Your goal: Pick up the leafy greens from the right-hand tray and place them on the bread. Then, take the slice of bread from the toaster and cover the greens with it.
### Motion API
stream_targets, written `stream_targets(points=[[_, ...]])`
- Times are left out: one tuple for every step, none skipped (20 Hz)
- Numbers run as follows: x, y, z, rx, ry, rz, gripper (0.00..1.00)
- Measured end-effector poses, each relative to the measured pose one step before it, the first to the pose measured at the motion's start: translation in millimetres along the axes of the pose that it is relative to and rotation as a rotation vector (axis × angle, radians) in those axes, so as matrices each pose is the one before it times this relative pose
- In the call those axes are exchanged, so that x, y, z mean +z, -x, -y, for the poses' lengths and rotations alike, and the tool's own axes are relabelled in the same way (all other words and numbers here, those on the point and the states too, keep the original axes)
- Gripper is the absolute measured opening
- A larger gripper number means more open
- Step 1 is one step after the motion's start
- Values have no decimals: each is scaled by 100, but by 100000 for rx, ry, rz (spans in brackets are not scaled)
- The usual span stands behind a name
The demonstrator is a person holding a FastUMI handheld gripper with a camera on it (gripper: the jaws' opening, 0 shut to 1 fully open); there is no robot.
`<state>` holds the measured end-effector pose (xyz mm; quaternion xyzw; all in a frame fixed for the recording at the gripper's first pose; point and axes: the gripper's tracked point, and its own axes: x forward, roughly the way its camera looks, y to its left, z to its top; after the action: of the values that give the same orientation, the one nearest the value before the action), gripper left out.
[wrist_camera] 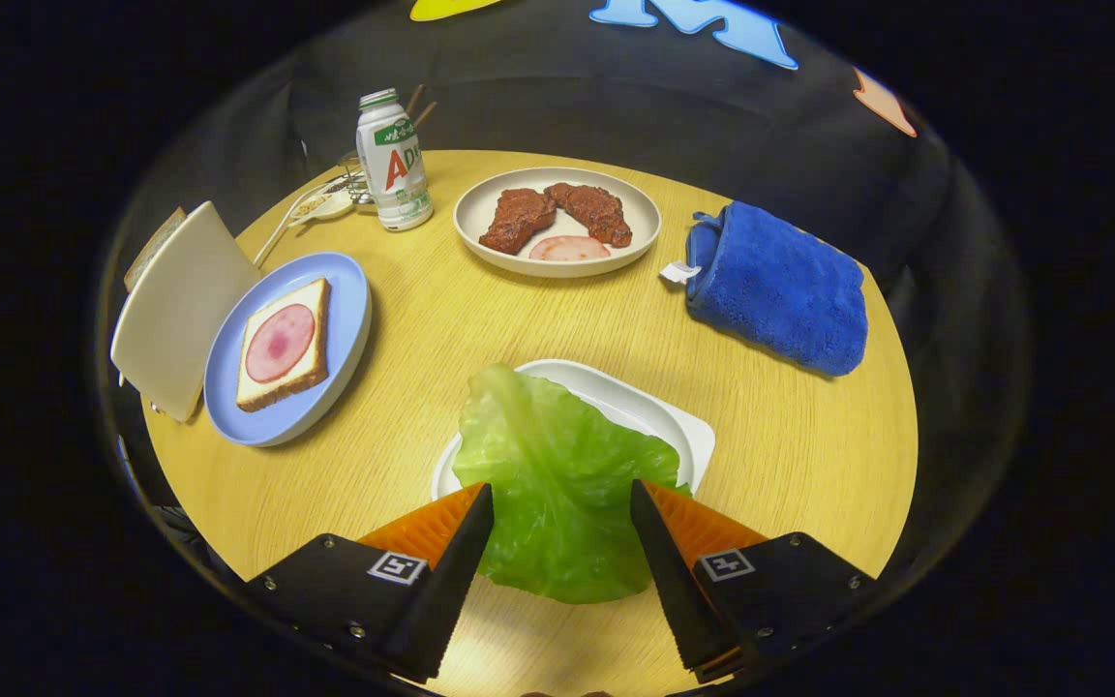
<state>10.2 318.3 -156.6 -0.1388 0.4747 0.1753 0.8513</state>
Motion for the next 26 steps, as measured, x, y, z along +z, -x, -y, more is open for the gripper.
stream_targets(points=[[-276, -547, -123, -423, -574, -2110, 87], [-203, -428, -48, 130, 405, -2235, 87], [649, -24, 34, 478, -237, 937, 87], [-51, -234, -148, 978, 235, -607, 89], [38, 98, -25, 1239, -489, 273, 88], [-146, -67, 122, 322, 990, -319, 88], [225, 152, 410, -888, -649, 776, 61], [161, -35, 514, -2084, -1866, 496, 35], [-278, -100, 127, 803, -1501, -385, 9], [27, 126, 124, 480, 1066, -228, 4], [205, 204, -62, 55, 330, 932, 4], [464, 423, 82, -802, -47, 1592, 4], [340, 626, 48, -725, 526, 1686, 4], [591, 695, -6, -490, -250, 1778, 4], [457, 716, -286, 154, -862, 1414, 4], [450, 691, -390, 593, -437, 696, 4], [478, 631, -419, 573, -437, 1217, 4], [556, 545, -399, 127, -27, 1005, 4], [384, 401, -425, -472, 117, 821, 4], [417, 266, -500, -768, -50, 385, 4], [82, 269, -617, -889, 187, -300, 4], [168, 174, -764, -576, -80, -114, 4], [49, 74, -1015, 283, 464, -256, 4], [209, 202, -951, 310, 684, -318, 4], [123, 139, -1161, 1004, 1712, -229, 4], [527, 191, -1129, 638, 1761, 590, 4]])
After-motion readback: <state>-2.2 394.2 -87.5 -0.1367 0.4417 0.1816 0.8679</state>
